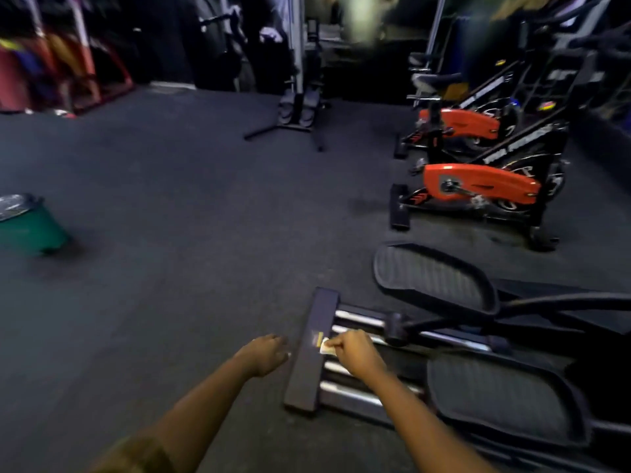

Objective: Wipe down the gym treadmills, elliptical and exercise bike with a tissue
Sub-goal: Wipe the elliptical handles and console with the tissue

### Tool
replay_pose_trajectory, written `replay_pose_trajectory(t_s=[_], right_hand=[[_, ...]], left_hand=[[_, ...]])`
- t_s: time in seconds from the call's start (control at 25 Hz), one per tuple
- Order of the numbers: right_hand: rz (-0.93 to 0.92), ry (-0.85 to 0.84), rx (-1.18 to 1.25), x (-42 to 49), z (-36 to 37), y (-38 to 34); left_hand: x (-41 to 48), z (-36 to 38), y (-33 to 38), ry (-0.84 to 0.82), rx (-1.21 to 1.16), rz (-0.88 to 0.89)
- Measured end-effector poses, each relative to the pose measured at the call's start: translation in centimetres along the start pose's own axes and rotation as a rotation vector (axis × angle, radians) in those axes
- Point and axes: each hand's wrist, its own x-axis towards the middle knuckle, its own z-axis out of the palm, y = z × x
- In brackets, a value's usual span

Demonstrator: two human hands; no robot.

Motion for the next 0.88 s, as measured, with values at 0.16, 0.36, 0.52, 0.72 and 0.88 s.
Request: replay_pose_trajectory(t_s=[0.16, 0.36, 0.52, 0.72, 0.88], right_hand=[[0.01, -0.105, 0.01, 8.3, 4.5, -9.4], [0.005, -0.095, -0.034, 17.4, 4.1, -14.8], [0.065, -0.022, -0.023, 26.6, 1.6, -15.2], [0.207, 0.099, 0.034, 38.0, -3.3, -13.2], [0.368, 0.186, 0.054, 45.0, -7.8, -11.1]], left_hand=[[-0.9, -5.9, -11.9, -0.005, 0.025, -0.09], [2.9, -12.3, -19.5, -0.04, 0.041, -0.096], [10.8, -17.9, -22.3, -0.003, 0.053, -0.025], [23.1, -27.2, -23.1, -0.02, 0.128, 0.094], [33.4, -34.3, -21.9, -0.043, 0.192, 0.242]])
